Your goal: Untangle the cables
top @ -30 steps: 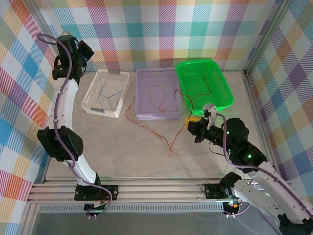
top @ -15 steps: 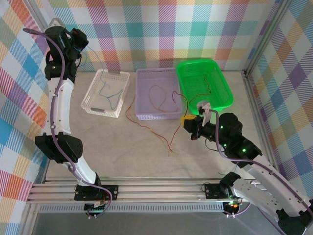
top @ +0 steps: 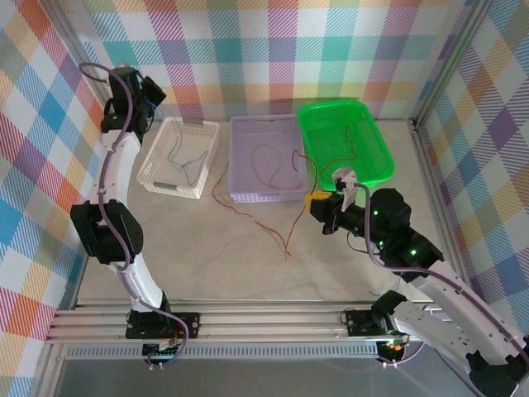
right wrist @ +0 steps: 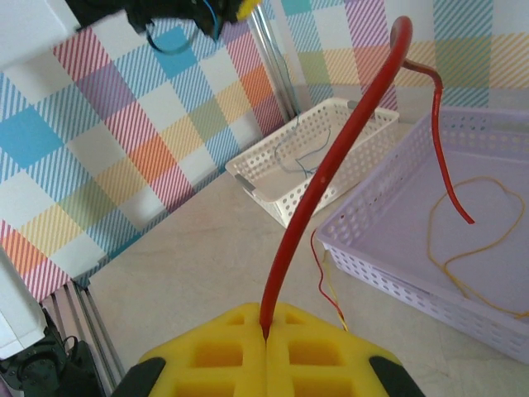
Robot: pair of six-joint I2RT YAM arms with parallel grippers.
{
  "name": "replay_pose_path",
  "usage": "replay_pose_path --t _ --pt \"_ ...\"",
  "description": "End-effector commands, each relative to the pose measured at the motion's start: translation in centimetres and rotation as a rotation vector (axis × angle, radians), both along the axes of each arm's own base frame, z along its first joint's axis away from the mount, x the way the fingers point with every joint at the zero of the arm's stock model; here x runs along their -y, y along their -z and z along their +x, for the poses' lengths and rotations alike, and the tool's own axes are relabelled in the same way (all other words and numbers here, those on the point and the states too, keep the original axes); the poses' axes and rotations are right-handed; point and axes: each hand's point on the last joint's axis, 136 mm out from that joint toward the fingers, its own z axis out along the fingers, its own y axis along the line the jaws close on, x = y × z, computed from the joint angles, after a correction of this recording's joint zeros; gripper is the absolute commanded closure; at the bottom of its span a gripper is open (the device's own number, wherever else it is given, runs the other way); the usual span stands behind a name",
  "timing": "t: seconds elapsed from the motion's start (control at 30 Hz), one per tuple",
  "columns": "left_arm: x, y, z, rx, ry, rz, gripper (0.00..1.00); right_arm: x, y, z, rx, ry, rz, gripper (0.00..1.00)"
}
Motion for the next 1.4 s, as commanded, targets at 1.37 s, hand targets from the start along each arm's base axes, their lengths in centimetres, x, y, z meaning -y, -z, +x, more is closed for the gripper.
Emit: replay_pose_path --t 1.37 --pt "2.1 24.0 0.6 -0.458 0.032 0.054 0.96 1.6 -6.2 0.3 0.149 0.089 0.052 1.0"
